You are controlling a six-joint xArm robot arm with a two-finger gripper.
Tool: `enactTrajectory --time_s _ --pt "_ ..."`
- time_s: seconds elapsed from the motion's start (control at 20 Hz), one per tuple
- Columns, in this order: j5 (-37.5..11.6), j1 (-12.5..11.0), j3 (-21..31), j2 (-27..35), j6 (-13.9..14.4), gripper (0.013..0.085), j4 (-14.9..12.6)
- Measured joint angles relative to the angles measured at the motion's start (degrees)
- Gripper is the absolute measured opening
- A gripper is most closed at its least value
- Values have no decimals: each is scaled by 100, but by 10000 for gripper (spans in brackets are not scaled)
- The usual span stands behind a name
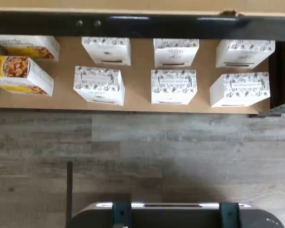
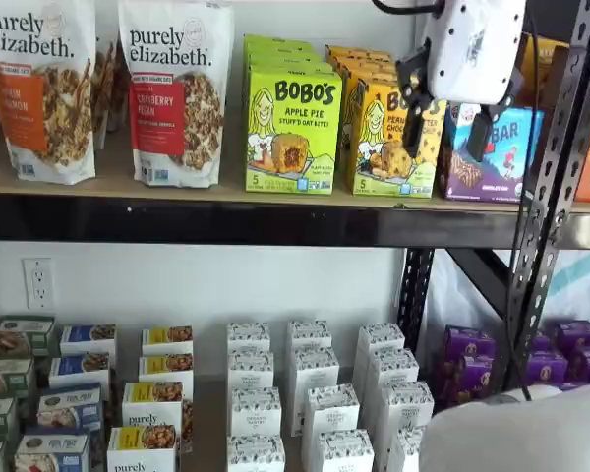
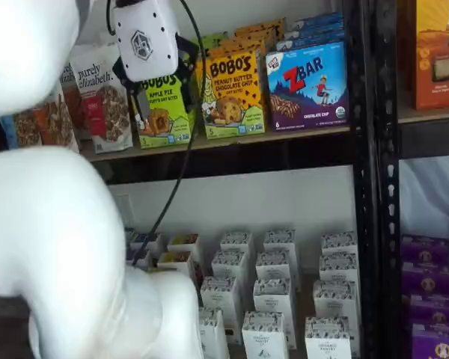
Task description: Pick the green box on the top shelf, the fourth from the left
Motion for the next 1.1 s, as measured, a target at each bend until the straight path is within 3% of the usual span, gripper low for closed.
enactTrajectory --time_s 0.55,1.1 --pt "-482 625 -399 599 573 850 -226" --pt "-1261 1328 -657 1102 1243 850 -749"
